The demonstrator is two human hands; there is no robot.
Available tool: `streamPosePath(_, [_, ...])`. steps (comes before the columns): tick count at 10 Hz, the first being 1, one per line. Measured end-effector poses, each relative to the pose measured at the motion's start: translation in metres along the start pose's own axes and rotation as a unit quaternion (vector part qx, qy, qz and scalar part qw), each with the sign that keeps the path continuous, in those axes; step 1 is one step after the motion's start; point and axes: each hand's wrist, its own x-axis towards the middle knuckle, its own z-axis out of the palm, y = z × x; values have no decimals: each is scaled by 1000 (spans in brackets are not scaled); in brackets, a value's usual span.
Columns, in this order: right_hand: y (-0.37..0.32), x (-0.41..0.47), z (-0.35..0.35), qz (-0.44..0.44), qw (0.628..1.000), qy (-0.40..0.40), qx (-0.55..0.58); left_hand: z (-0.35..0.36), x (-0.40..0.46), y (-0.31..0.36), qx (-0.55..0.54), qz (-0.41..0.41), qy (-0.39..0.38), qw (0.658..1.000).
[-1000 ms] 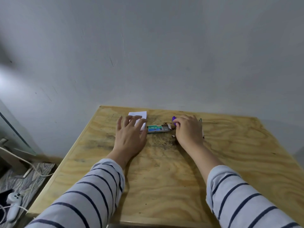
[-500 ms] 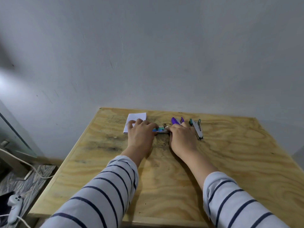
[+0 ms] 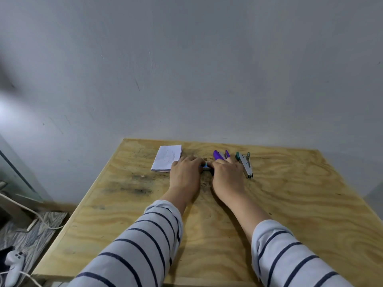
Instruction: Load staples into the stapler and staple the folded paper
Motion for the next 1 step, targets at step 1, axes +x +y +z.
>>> streamPosePath(1, [5, -4, -1, -9, 1000, 16, -8, -1, -3, -3, 29, 19, 38, 999])
